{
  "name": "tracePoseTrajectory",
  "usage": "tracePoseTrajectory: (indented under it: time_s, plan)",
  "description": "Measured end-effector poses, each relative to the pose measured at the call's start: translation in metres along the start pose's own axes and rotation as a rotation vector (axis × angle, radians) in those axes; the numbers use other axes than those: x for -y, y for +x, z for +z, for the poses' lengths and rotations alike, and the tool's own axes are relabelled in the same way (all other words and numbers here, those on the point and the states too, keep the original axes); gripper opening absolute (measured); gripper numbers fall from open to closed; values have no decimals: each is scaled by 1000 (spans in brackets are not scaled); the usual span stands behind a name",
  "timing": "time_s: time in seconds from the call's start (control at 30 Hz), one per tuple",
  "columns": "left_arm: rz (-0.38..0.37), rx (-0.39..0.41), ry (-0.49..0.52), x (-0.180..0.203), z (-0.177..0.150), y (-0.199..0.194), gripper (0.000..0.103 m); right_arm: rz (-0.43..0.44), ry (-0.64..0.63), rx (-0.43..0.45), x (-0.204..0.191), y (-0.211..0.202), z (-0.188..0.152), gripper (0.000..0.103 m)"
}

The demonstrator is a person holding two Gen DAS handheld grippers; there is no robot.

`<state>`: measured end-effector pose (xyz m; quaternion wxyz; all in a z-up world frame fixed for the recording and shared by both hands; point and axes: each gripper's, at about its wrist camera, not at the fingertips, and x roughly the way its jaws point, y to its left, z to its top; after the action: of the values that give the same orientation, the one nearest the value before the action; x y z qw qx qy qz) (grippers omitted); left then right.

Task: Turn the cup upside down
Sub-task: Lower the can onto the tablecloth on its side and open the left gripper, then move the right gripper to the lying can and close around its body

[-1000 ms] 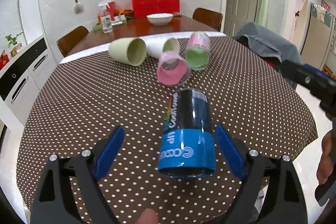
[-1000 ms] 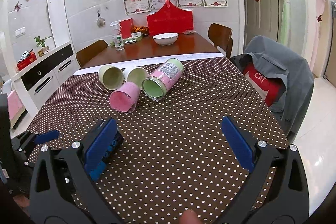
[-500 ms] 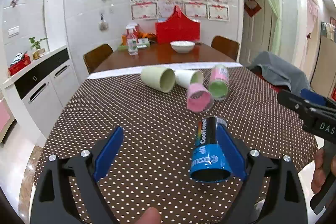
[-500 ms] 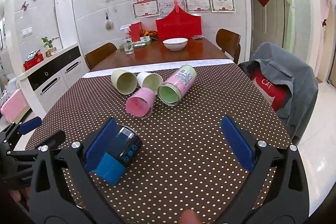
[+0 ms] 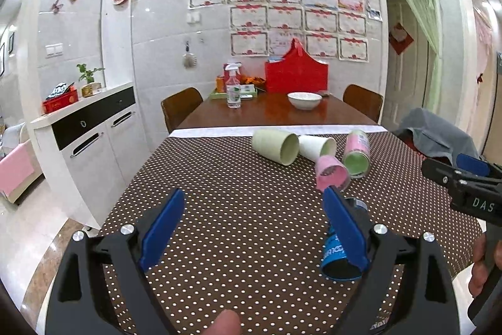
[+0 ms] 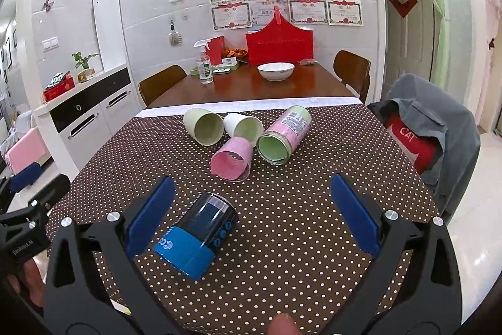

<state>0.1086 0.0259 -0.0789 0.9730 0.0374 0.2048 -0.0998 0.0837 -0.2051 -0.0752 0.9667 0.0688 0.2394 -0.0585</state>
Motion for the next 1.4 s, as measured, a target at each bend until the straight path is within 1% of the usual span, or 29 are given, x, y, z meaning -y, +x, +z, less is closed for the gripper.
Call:
tracePoseTrajectory:
  time_s: [0.3, 0.47, 1.4]
  plan:
    - [30, 42, -21, -12, 2, -15, 88, 14, -16, 19, -13, -8, 5, 98]
    - [39, 52, -31, -15, 2, -20, 88, 20, -26, 28, -19, -10, 8, 98]
    - [88, 66, -41, -29, 6, -21, 88, 34, -58, 40, -34, -13, 15, 98]
